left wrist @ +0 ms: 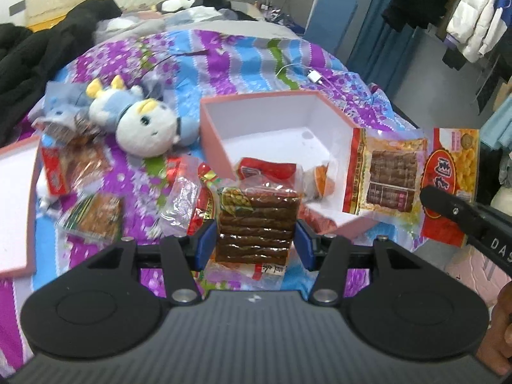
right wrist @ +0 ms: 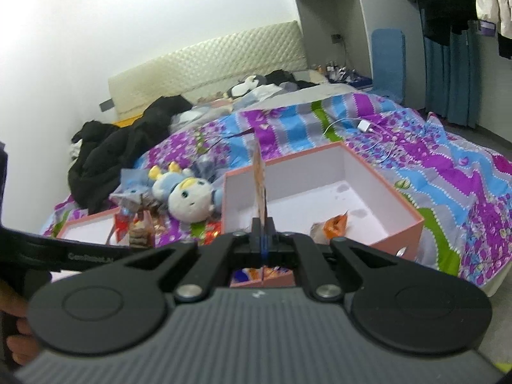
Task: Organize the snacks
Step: 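Lift and carry both held packets over the pink box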
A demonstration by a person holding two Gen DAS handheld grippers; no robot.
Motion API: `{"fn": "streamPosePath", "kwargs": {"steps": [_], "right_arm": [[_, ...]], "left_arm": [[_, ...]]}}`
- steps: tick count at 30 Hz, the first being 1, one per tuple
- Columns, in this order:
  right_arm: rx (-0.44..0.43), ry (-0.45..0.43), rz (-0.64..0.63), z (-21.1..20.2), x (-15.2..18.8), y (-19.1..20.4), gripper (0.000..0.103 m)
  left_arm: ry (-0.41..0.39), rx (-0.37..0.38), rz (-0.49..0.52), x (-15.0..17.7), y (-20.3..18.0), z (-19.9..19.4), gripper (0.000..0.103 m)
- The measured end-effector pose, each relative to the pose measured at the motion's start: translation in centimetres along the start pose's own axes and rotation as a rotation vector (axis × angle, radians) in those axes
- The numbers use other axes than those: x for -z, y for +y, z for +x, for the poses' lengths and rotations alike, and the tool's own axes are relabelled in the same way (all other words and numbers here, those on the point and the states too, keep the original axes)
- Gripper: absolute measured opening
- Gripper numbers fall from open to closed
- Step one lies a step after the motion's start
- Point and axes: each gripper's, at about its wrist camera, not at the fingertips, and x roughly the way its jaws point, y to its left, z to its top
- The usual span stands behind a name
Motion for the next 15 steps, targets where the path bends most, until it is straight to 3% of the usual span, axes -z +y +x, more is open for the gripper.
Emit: {"fn": "streamPosePath", "kwargs": {"steps": [7,15], "right_arm": [[0.033,0.02,-0.007,4.8,-1.2,-2.6,0.003],[0.051,0.076,-0.014,11.2,-1.7,-4.5,0.003]], "left_arm": [[-0.008,0.028,0.016,-5.0,-0.9,5.4,0.058],[0.035,0.067,0.036,-9.1,-1.4,13.8,0.058]]}}
